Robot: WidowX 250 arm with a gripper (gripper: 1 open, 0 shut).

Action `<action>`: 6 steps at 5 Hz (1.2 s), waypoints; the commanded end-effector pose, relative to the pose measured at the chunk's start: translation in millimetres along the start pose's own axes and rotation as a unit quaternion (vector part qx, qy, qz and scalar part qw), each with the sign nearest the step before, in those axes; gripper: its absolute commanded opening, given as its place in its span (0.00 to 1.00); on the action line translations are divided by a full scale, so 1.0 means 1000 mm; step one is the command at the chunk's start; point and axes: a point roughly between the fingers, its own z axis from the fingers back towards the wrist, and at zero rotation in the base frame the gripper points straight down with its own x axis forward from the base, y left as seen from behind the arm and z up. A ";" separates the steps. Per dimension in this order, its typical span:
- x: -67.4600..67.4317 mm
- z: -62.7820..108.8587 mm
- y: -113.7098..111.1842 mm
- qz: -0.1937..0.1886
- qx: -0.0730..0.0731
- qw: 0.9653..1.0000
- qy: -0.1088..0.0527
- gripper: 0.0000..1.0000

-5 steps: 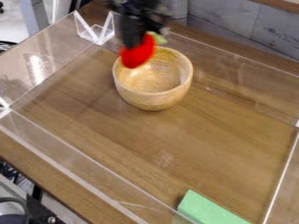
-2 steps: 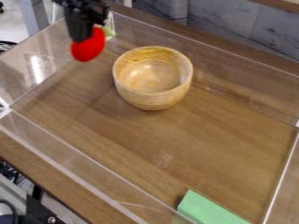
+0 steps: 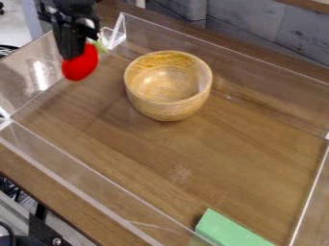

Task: Move the red fruit to the left

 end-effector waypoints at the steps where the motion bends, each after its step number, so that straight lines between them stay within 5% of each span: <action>1: 0.002 0.008 0.009 0.021 -0.003 1.000 -0.014 0.00; 5: 0.004 -0.005 0.021 0.065 -0.050 0.997 0.010 0.00; 6: 0.017 -0.005 0.027 0.064 -0.055 0.996 0.000 0.00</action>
